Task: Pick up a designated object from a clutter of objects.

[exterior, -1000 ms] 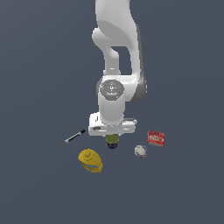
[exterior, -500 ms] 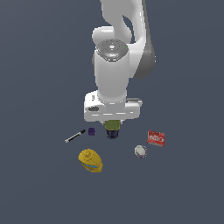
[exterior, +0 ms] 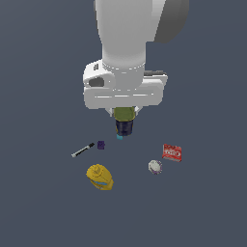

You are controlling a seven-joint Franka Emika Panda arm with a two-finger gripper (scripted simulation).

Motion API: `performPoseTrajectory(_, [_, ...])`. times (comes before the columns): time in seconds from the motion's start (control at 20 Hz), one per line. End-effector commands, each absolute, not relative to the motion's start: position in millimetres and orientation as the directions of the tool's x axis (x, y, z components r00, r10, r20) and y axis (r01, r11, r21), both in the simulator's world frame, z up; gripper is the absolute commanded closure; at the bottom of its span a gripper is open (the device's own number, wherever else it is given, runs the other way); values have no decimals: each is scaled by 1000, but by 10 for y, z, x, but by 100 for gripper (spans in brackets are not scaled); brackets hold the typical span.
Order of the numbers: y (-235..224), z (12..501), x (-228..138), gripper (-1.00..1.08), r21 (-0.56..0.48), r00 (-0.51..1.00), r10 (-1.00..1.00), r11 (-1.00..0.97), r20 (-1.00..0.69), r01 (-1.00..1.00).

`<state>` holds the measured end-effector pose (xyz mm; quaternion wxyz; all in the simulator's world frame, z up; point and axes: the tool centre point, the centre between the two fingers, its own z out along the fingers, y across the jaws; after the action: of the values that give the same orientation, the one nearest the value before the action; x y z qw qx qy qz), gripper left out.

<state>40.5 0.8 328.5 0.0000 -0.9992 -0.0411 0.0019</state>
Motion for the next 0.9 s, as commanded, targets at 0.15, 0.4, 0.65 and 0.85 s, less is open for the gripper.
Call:
performPoseTrajectory(0.15, [11,3865,394,108,0,997,82,-997,0,82])
performPoseTrajectory(0.4, [13,4223,397,108,0,997,82,-997,0,82])
performPoseTrajectory(0.65, [14,4443,406,108,0,997,82,-997,0,82])
performPoseTrajectory(0.85, [15,4525,414,108,0,997,82,-997,0,82])
